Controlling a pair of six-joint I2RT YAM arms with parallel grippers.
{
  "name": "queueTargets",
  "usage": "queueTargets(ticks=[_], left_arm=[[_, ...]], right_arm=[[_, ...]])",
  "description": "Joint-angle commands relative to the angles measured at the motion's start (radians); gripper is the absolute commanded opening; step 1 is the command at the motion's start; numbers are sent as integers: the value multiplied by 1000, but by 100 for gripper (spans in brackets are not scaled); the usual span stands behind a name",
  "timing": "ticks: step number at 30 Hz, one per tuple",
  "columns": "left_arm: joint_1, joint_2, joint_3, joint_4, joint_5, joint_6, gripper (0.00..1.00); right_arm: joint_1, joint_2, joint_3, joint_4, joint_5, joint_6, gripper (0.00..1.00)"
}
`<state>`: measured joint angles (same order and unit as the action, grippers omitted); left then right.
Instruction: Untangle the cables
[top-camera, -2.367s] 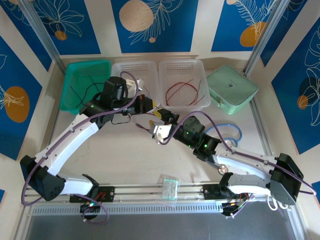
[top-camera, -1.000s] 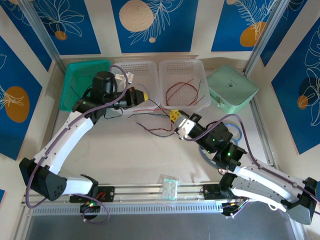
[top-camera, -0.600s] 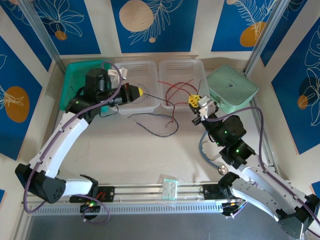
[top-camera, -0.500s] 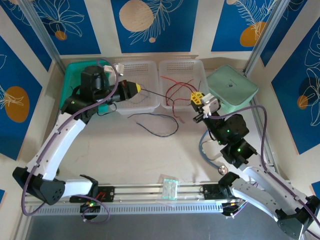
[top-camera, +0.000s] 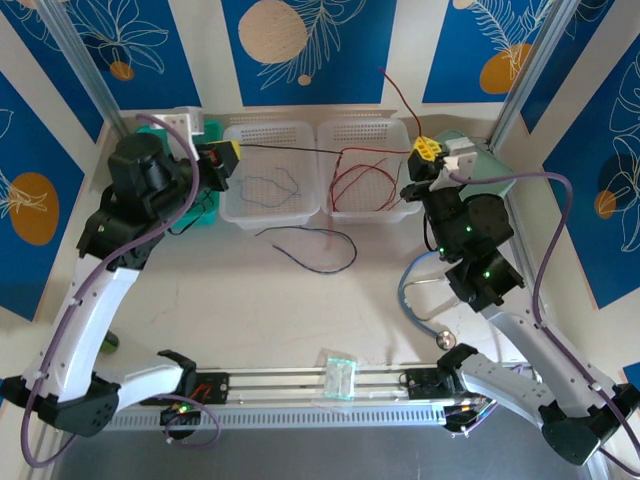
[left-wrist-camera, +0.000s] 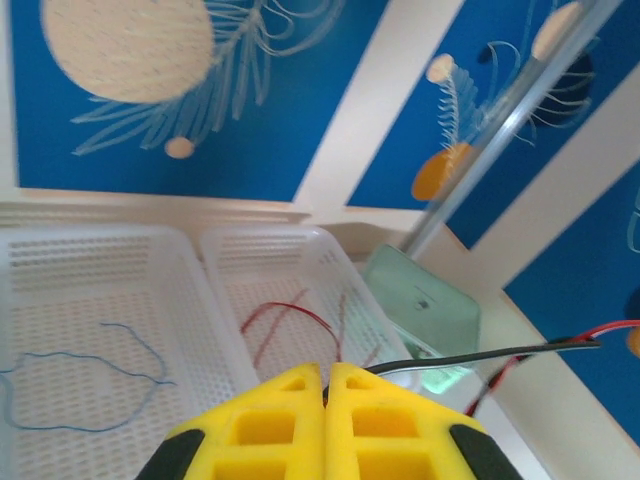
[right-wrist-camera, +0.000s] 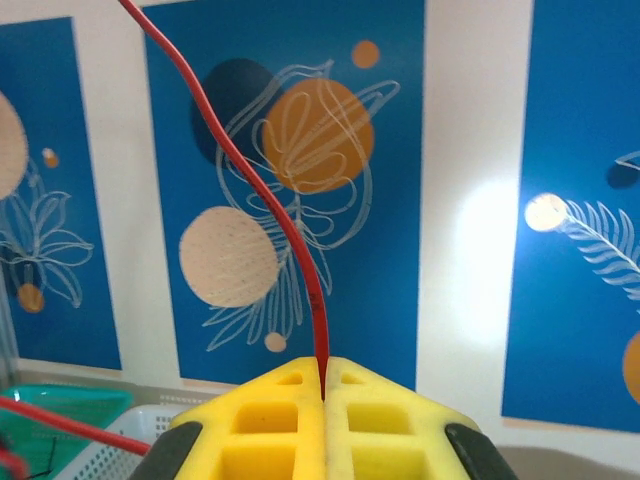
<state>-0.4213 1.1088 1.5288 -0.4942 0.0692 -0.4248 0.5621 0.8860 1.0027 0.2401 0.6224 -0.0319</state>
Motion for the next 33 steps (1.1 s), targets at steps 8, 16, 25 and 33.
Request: queueTargets(ticks=[8, 16, 25, 33], left_arm=[[10, -137, -125, 137, -360, 178, 0], [10, -219, -229, 318, -568, 281, 0], [10, -315, -355, 523, -786, 305, 0], [9, -389, -399, 574, -841, 219, 0]], right_arm=[[-95, -3, 93, -174, 329, 175, 0], [-181, -35, 104, -258, 386, 245, 0], [-283, -58, 123, -389, 447, 358, 0], [-331, -54, 151, -535, 507, 476, 0]])
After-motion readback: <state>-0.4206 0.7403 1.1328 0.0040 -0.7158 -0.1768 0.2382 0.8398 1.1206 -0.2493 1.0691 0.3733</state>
